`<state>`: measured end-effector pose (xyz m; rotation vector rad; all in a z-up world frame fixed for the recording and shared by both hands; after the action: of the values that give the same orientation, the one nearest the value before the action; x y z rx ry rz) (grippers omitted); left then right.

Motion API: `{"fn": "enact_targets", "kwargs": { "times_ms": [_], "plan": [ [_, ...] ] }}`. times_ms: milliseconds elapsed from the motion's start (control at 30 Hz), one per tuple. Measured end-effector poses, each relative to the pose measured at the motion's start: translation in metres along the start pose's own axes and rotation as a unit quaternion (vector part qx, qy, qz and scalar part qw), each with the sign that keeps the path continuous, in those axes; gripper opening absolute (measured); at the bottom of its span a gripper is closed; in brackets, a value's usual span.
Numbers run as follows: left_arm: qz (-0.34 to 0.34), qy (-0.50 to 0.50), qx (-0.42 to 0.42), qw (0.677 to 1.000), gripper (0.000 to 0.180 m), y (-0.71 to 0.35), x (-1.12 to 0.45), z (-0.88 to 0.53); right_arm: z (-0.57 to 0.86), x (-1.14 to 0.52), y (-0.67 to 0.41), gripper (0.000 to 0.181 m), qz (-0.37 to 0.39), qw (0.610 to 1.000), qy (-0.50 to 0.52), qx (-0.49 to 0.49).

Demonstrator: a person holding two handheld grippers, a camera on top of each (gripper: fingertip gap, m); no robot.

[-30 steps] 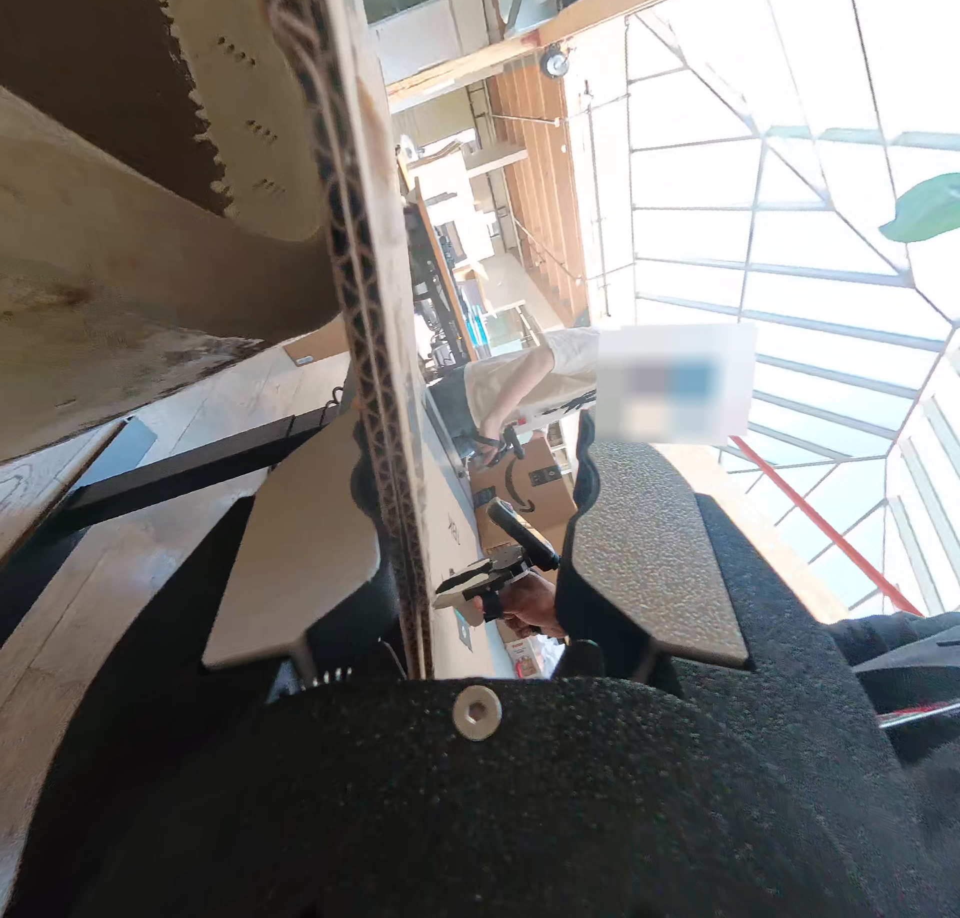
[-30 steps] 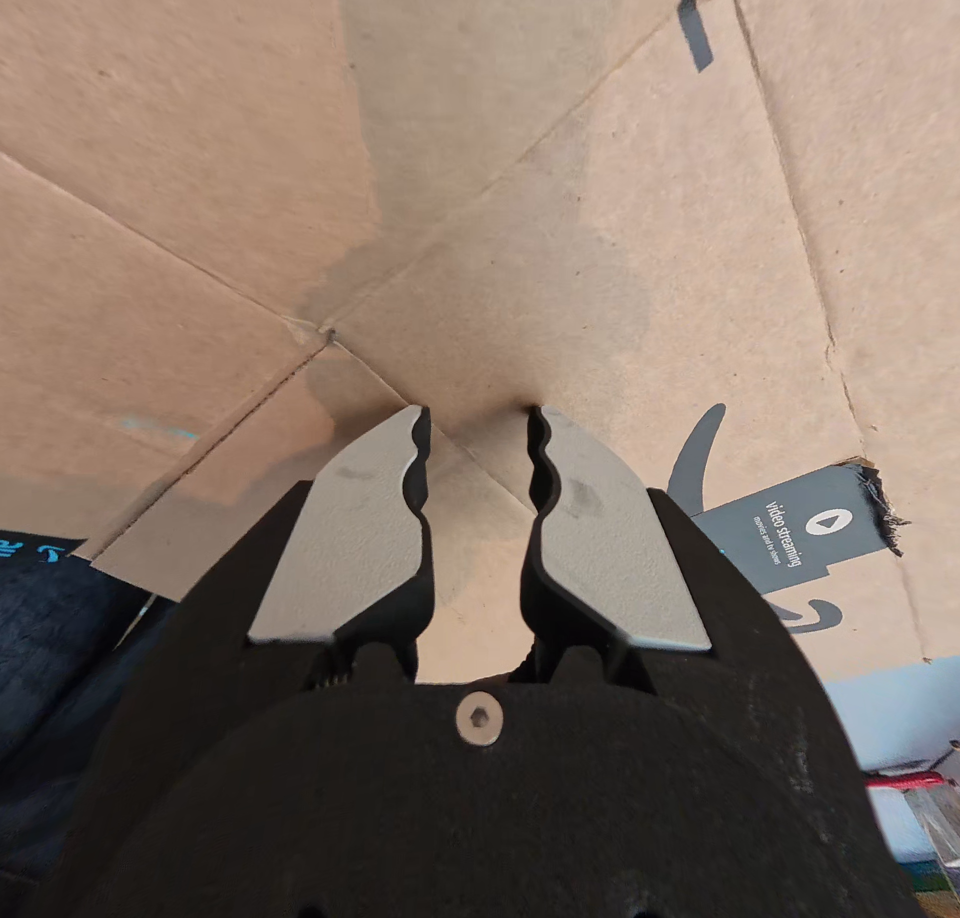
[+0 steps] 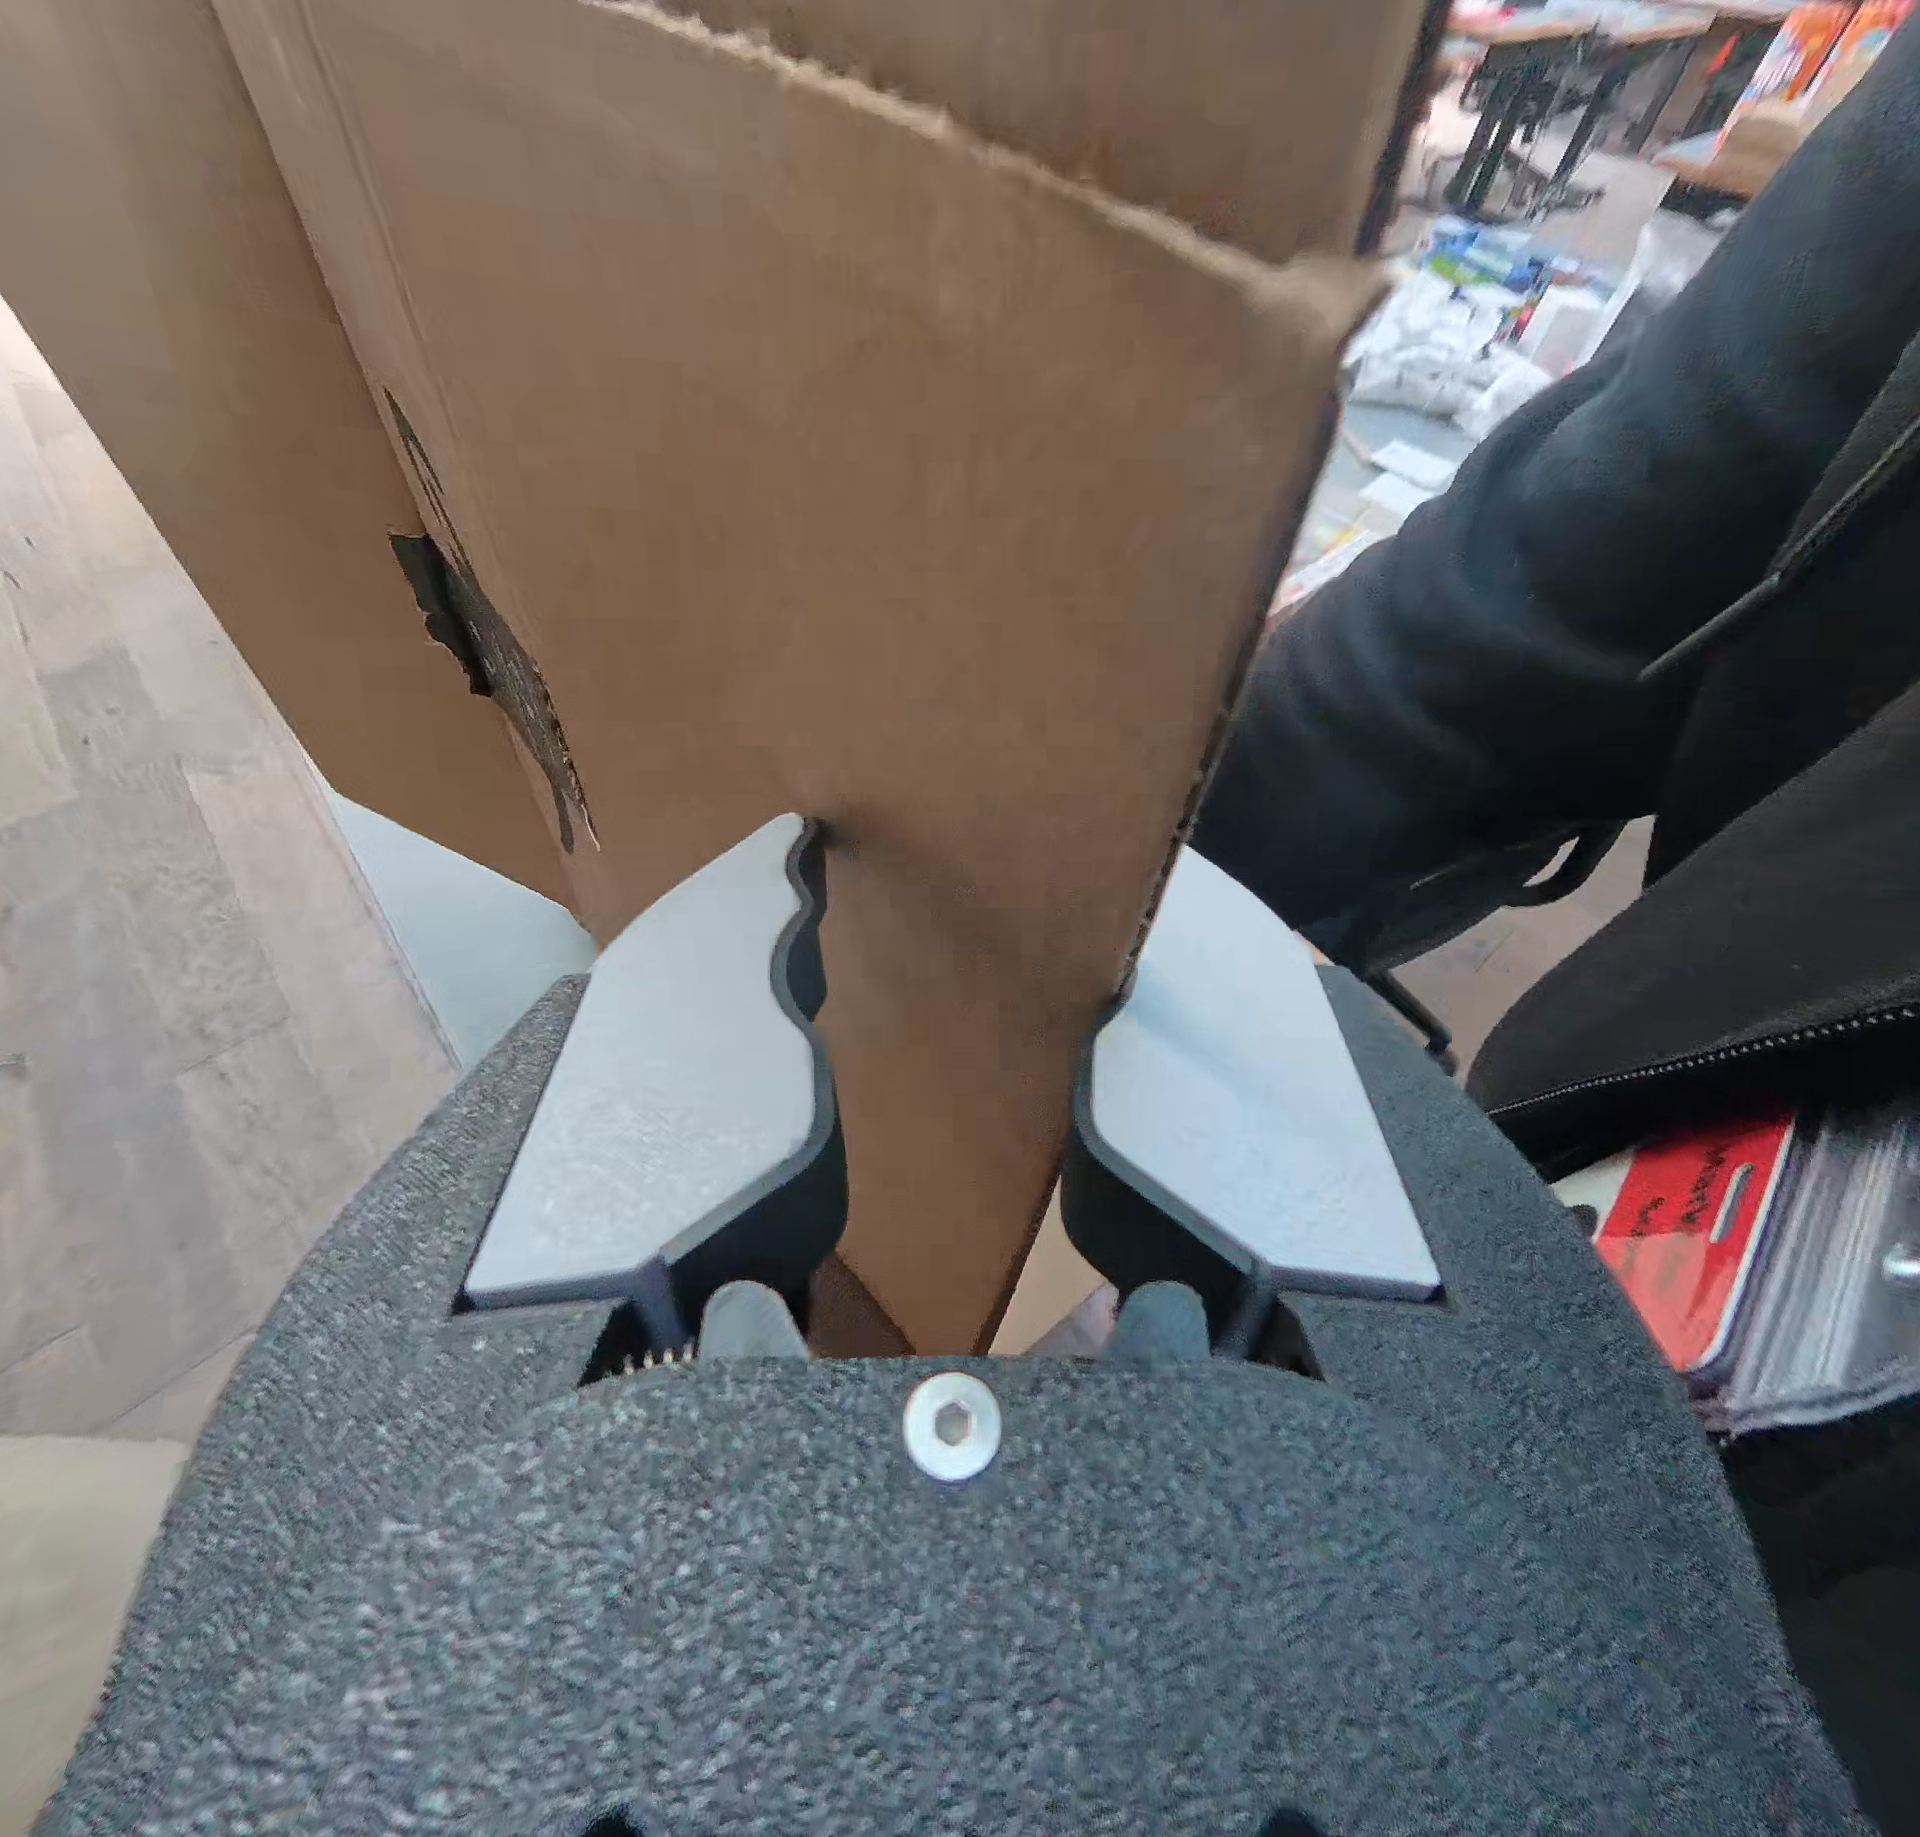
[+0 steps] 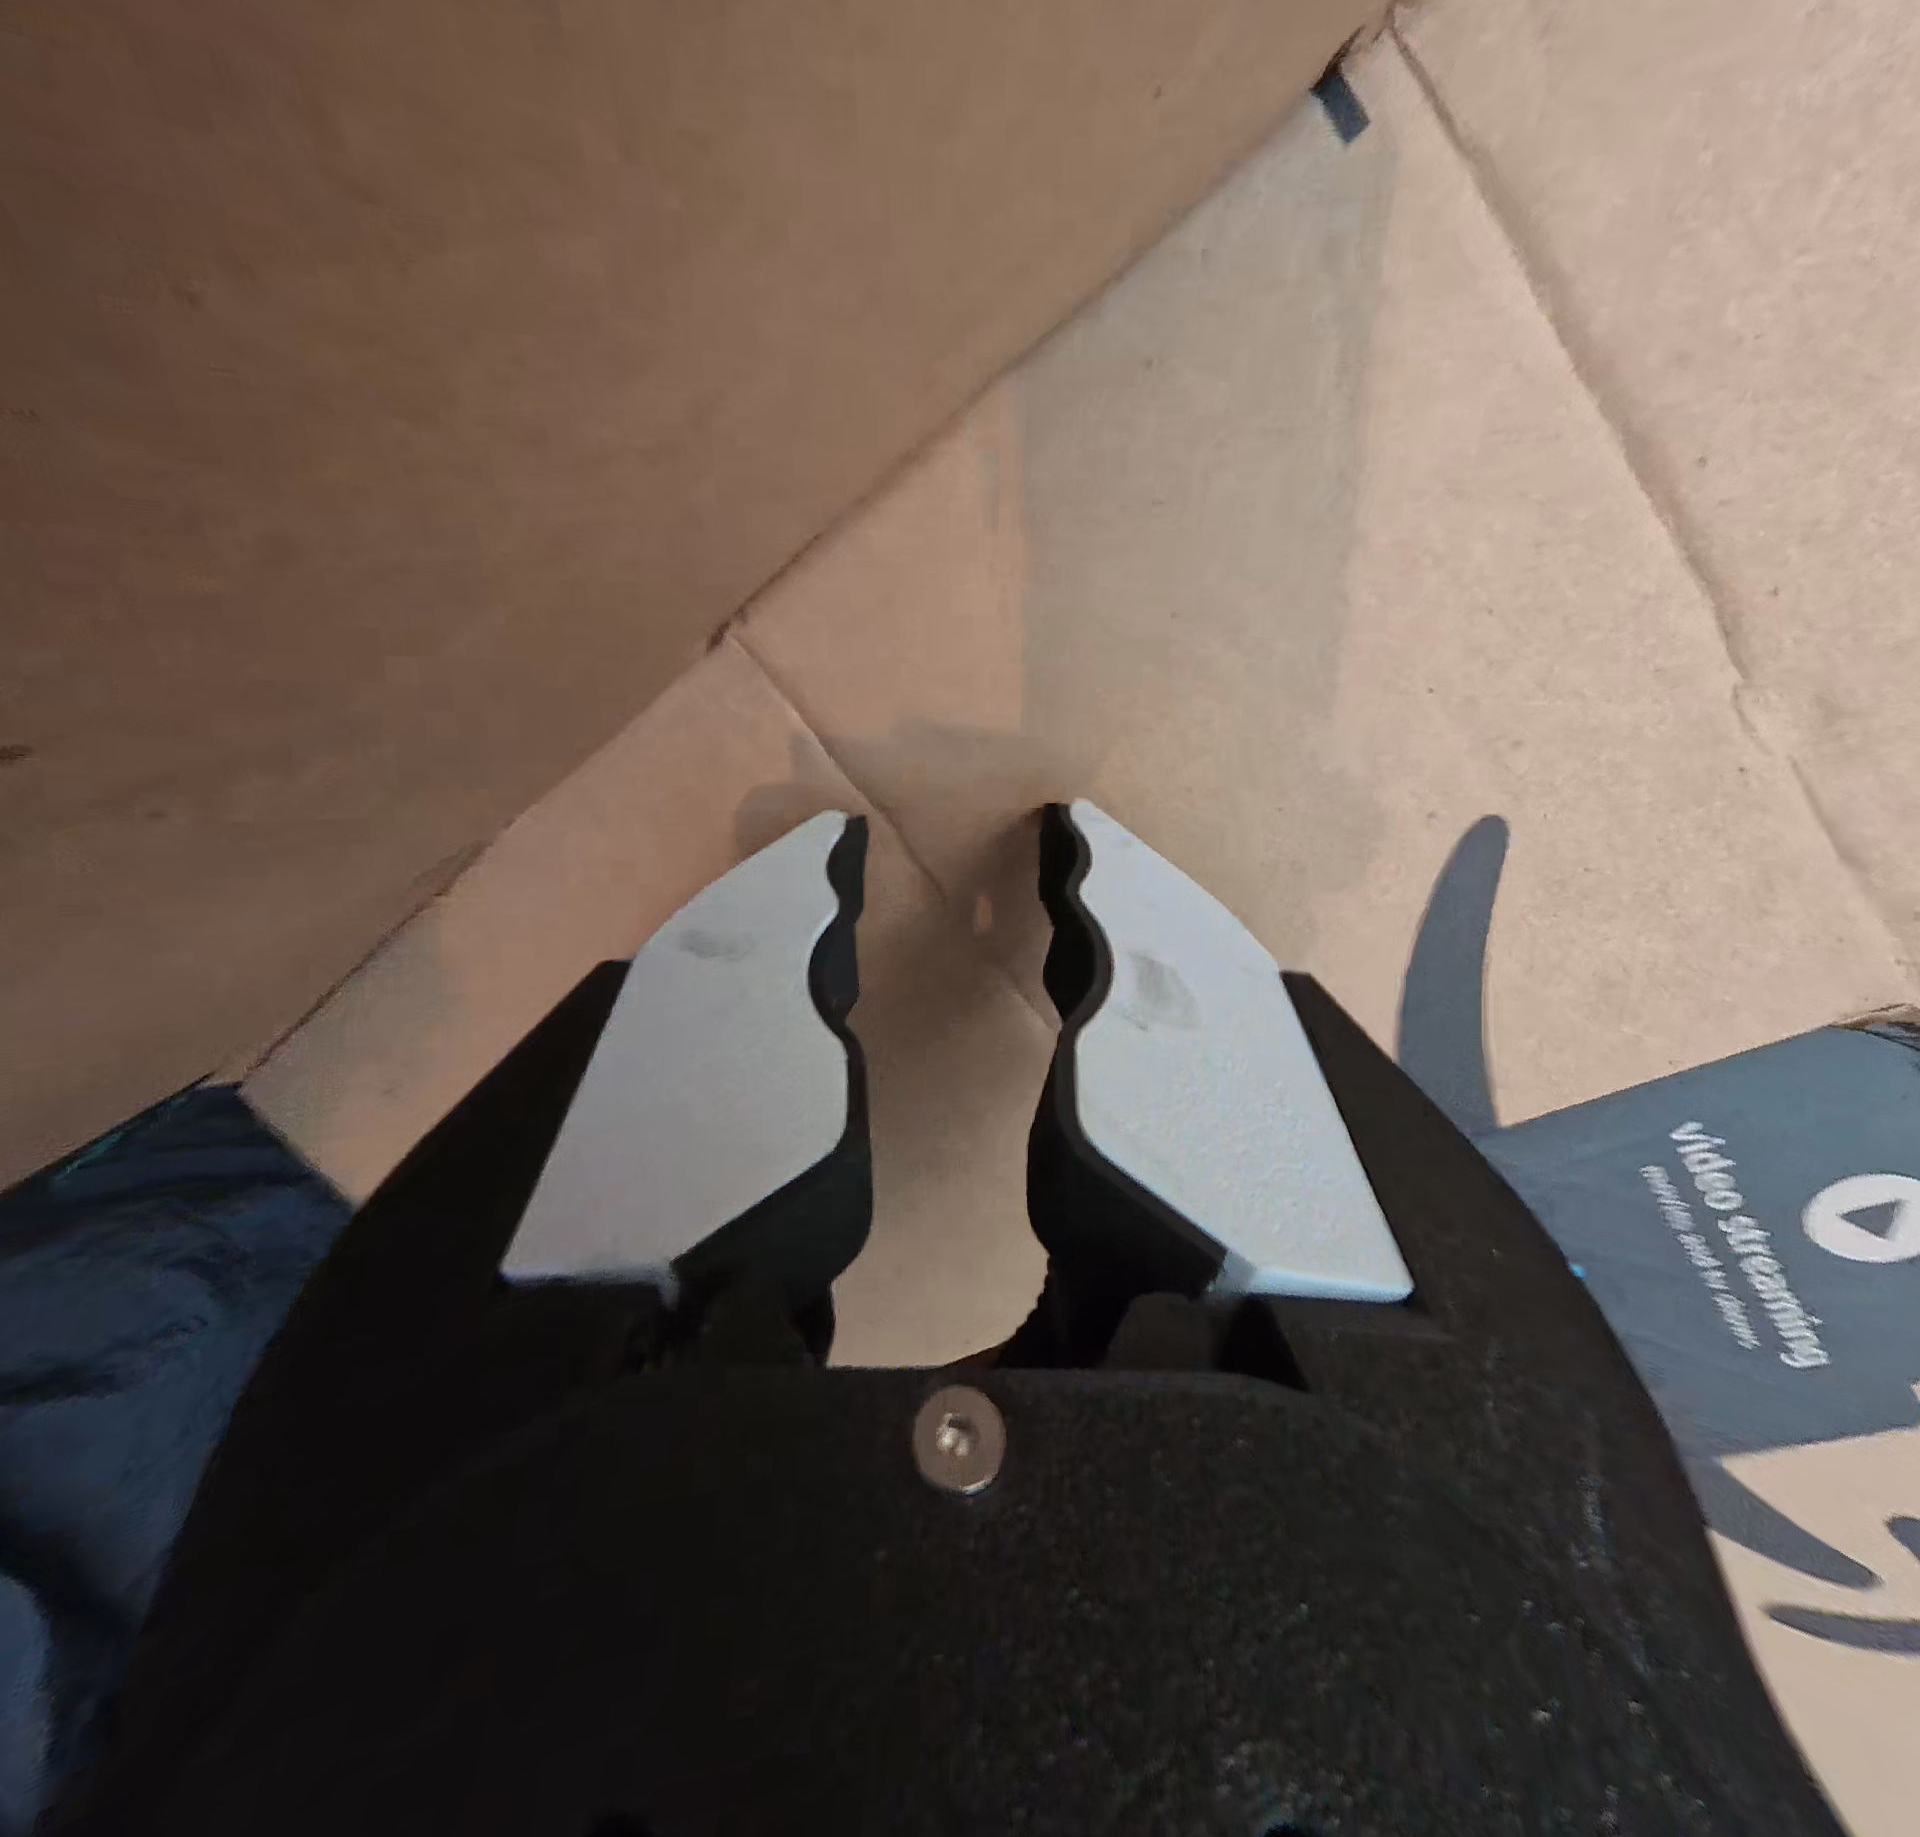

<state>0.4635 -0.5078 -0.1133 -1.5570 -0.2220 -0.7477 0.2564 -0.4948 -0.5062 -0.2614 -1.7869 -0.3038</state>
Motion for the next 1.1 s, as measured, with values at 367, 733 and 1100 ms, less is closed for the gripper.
{"fn": "enact_targets", "kwargs": {
  "times_ms": [367, 733, 1100],
  "plan": [
    [-0.162, -0.101, -0.171, 0.966, 0.036, -0.031, -0.066, 0.073, -0.007, 0.022, 0.135, 0.034, 0.079, 0.974, -0.189, -0.093],
    [-0.257, -0.104, -0.353, 0.893, 0.038, -0.034, -0.146, 0.154, 0.079, 0.262, 0.291, 0.047, 0.392, 0.891, -0.172, -0.149],
    [-0.349, -0.001, -0.438, 0.829, 0.068, 0.037, -0.239, 0.227, 0.115, 0.355, 0.325, 0.045, 0.390, 0.913, 0.046, -0.111]
  ]
}}
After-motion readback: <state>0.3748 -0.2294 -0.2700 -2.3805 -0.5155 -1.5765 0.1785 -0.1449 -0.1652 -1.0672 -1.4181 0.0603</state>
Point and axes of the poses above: each gripper's, where its closed fingertips meet, x back along the fingers, y out of its underside, z = x × y across the jaws, the point moved 5 cm from there along x, back along the fingers, and after that the axes turned 15 degrees about -z, right-handed, at the moved point
